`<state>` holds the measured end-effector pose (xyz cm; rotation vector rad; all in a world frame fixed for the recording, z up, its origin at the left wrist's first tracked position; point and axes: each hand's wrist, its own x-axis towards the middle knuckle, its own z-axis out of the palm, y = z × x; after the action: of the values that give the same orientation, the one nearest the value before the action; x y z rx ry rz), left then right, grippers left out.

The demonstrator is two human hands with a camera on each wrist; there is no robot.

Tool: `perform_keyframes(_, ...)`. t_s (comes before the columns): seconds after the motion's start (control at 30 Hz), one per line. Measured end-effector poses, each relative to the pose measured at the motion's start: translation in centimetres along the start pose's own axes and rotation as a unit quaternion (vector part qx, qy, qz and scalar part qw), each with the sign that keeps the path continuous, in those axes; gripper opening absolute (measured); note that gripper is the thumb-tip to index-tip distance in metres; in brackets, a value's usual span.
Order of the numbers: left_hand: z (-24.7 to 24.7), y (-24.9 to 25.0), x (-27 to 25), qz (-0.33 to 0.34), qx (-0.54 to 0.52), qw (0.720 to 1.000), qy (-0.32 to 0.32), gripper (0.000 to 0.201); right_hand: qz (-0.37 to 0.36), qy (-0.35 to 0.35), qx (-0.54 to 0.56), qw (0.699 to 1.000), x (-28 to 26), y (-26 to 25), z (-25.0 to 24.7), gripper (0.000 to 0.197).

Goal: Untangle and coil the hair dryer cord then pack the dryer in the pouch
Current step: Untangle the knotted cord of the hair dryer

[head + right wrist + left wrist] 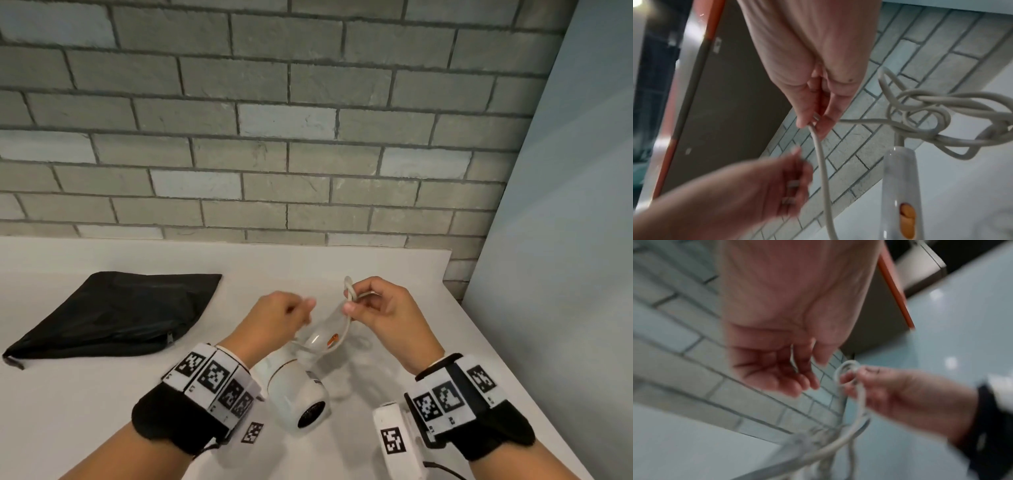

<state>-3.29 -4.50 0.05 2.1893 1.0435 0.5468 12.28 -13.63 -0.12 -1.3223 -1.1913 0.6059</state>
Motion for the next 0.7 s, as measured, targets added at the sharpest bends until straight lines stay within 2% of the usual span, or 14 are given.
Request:
perform_keyframes(0.07, 0.4, 1.7, 0.0, 0.068, -0.119, 0.99, 0.032, 0.035, -0.028, -0.001, -0.056, 0.998, -0.2, 0.3, 0.7, 0.014)
perform_keyframes(0.1, 0.6, 2.3, 0.1, 0.089, -0.137, 0.986, 0.044, 0.033, -0.044, -0.005, -0.078, 0.996, -0.3, 0.3, 1.1, 0.013)
perform_keyframes(0.17, 0.9, 2.7, 0.3, 0.11, -0.129, 0.983, 0.067, 0.025, -0.061, -0.023, -0.099, 0.993, -0.5, 0.3, 1.5, 0.011)
perform_keyframes(0.27, 0.8, 2.3, 0.7, 0.107, -0.099, 0.987, 0.074, 0.018, -0.059, -0.071, -0.13, 0.987, -0.9, -0.3, 1.4, 0.016)
perform_keyframes(0.37, 0.7, 1.9, 0.8, 0.113, -0.056, 0.989, 0.082, 0.016, -0.094, -0.028, -0.161, 0.982, -0.7, -1.7, 0.1, 0.013)
perform_keyframes(0.43, 0.9, 2.0, 0.6, 0.133, -0.037, 0.986, 0.089, 0.015, -0.146, -0.011, -0.218, 0.965, -0.3, -2.4, -0.7, 0.015)
perform_keyframes(0.5, 1.0, 2.4, 0.3, 0.159, -0.027, 0.983, 0.091, 0.014, -0.172, -0.043, -0.263, 0.948, 0.0, -2.7, -0.7, 0.018)
perform_keyframes(0.63, 1.0, 2.5, 0.2, 0.161, -0.028, 0.982, 0.098, 0.01, -0.166, -0.098, -0.353, 0.916, 0.2, -2.0, -0.3, 0.028)
perform_keyframes(0.7, 1.1, 2.3, 0.2, 0.151, -0.029, 0.983, 0.1, 0.01, -0.169, -0.106, -0.375, 0.905, 0.1, -1.7, -0.3, 0.022)
